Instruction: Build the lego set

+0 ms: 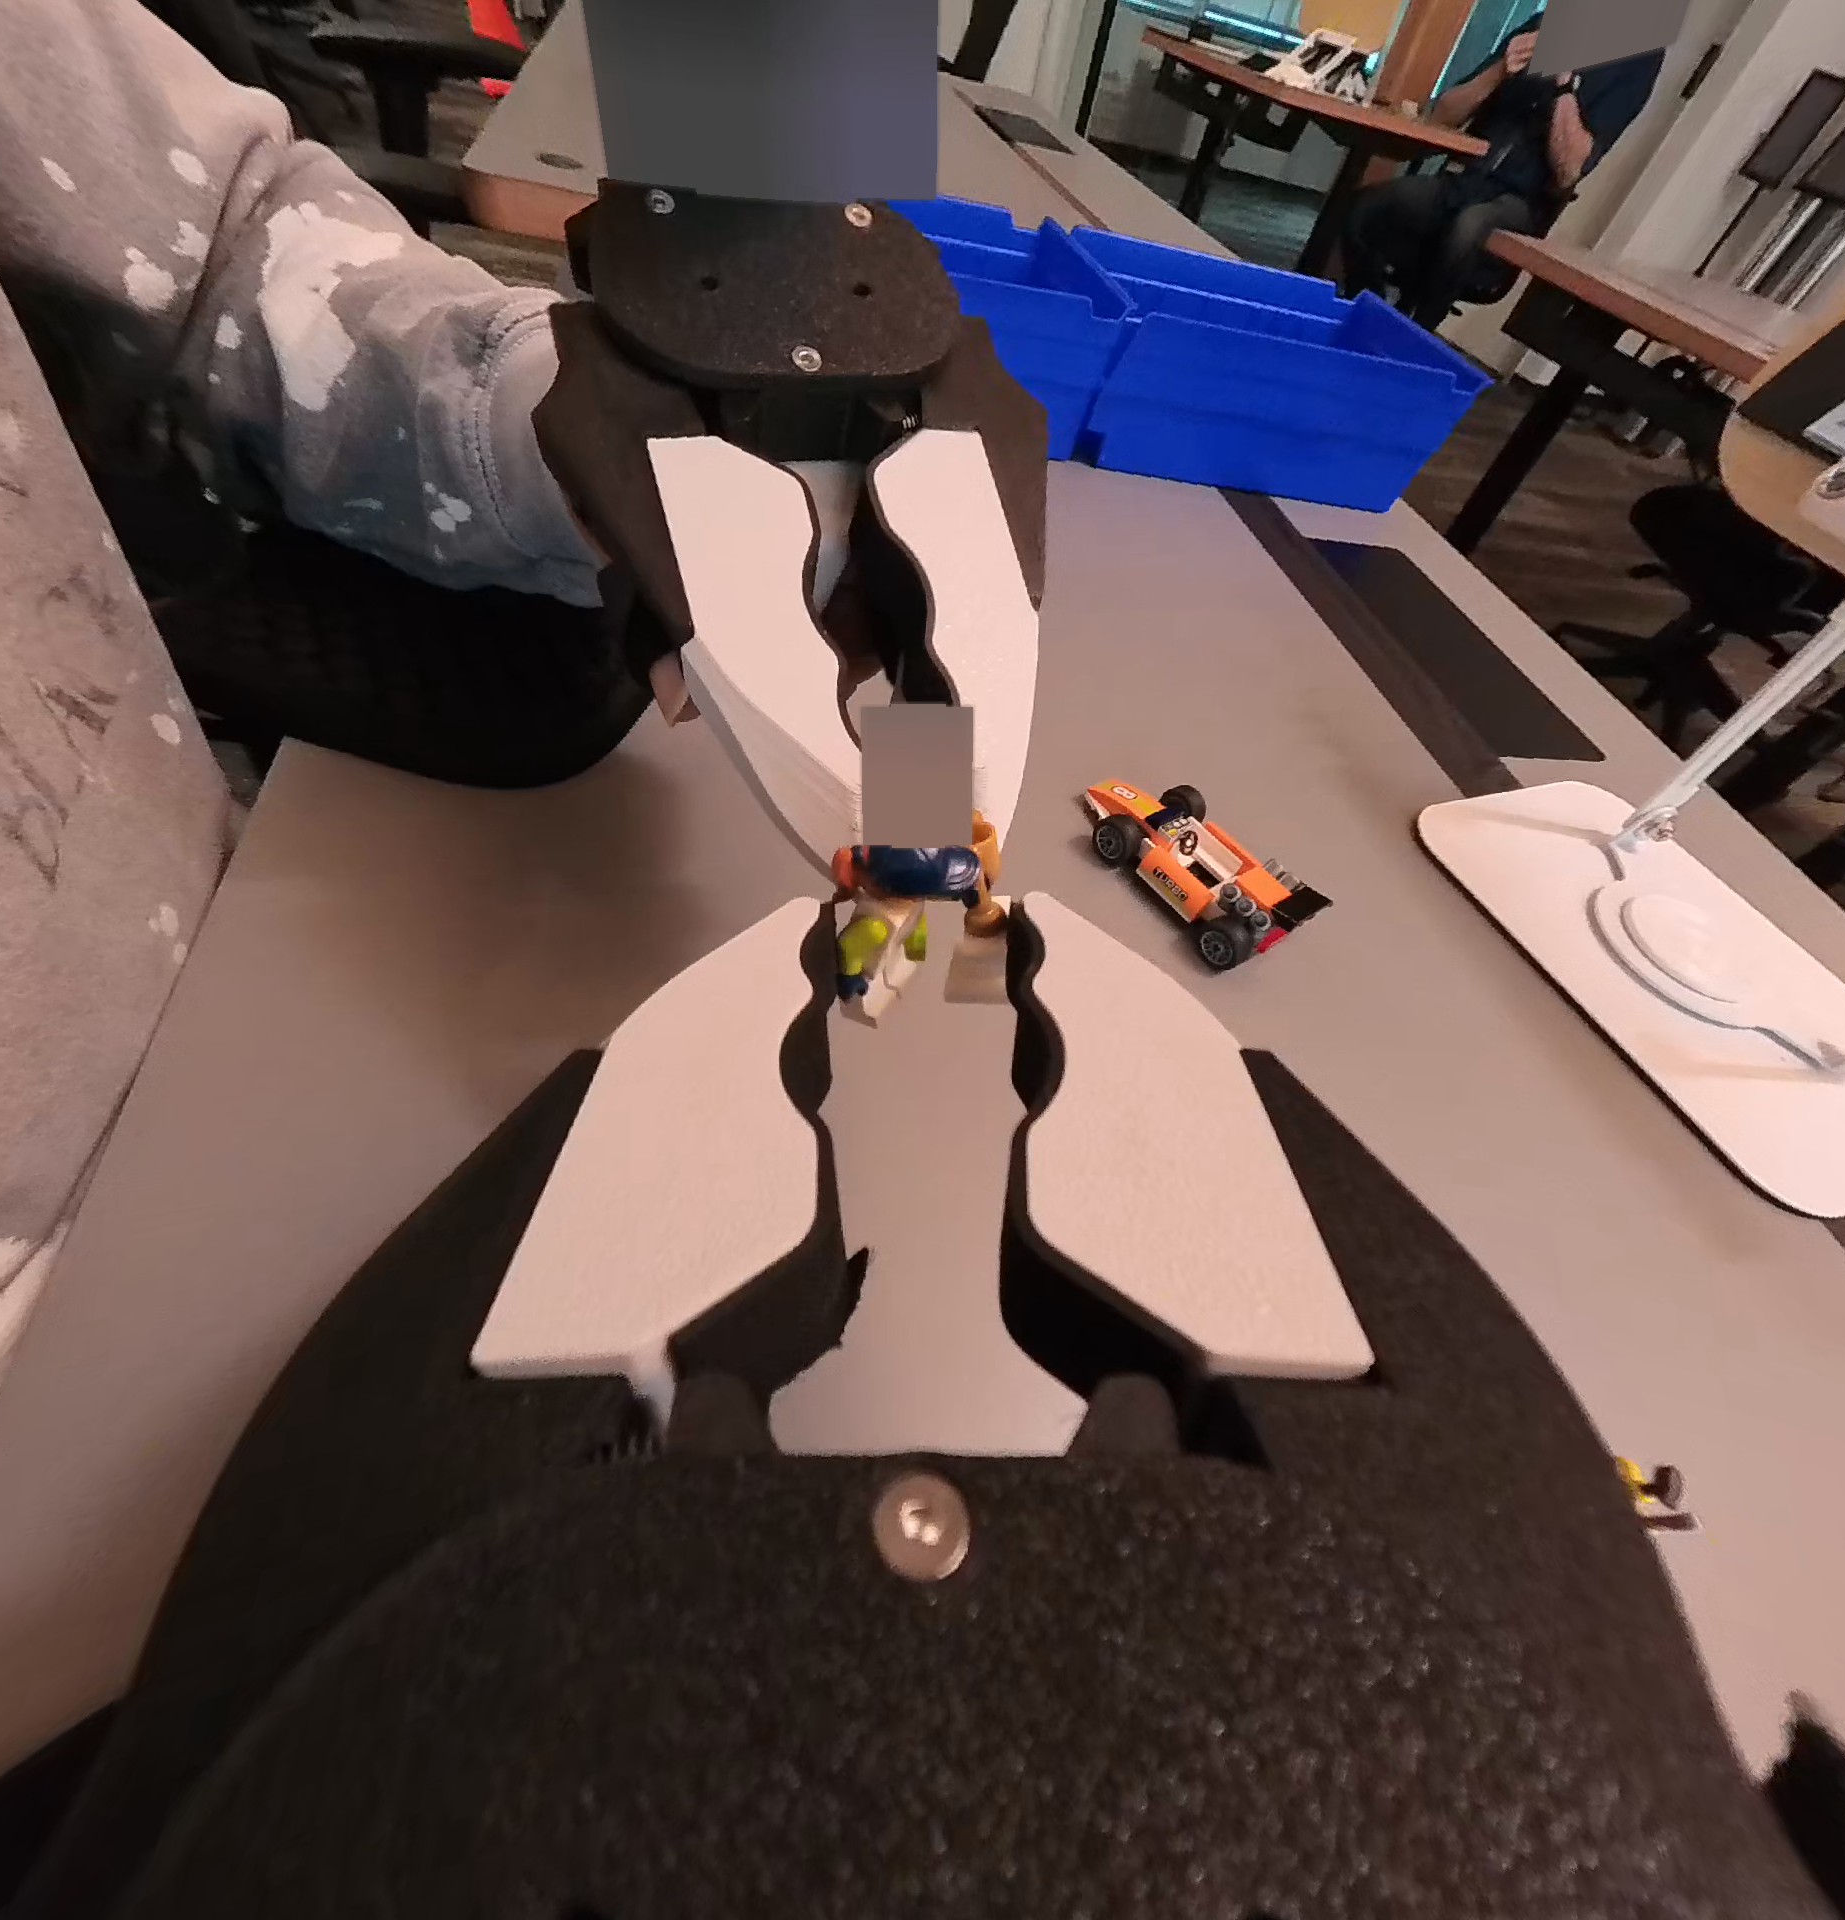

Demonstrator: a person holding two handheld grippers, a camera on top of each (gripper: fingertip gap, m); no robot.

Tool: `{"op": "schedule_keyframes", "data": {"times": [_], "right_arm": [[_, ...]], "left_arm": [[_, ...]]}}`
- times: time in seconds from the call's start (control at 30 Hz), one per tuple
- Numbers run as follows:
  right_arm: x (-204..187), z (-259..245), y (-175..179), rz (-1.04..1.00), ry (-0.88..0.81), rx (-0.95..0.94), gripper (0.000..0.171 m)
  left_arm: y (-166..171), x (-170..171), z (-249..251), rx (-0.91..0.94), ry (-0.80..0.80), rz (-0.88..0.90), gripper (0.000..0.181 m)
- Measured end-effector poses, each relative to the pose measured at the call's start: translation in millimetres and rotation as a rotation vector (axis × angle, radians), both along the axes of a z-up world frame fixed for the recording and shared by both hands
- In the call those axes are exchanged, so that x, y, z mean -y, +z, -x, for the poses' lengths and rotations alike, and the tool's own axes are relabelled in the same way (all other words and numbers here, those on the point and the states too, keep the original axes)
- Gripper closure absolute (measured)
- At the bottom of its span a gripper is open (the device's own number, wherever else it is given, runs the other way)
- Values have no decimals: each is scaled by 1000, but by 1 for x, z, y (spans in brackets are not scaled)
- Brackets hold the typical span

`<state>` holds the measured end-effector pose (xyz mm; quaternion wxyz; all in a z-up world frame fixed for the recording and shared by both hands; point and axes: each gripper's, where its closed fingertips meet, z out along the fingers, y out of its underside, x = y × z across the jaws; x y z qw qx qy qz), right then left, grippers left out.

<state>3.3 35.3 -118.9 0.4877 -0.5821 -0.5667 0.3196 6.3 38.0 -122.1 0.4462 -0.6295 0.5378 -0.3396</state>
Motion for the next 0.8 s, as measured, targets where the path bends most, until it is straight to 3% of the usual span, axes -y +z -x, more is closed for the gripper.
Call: {"op": "schedule_keyframes", "data": {"times": [0.27,0.33,0.37,0.43,0.63,0.8], "right_arm": [[4,-4,-2,-13,54,26,141],[6,-5,-1,-16,63,24,158],[5,-4,-1,-23,53,18,158],[0,-4,-1,-35,17,17,143],[2,-5,2,-43,29,11,139],[5,2,-7,-76,32,80,122]], "left_arm": [[-3,2,1,-31,-19,-2,166],[-2,-2,2,-32,-2,-4,166],[0,-4,3,-28,-1,-6,166],[1,1,3,-34,-34,-7,166],[-1,4,1,-72,-37,-46,166],[-1,7,0,-65,-53,-12,166]]}}
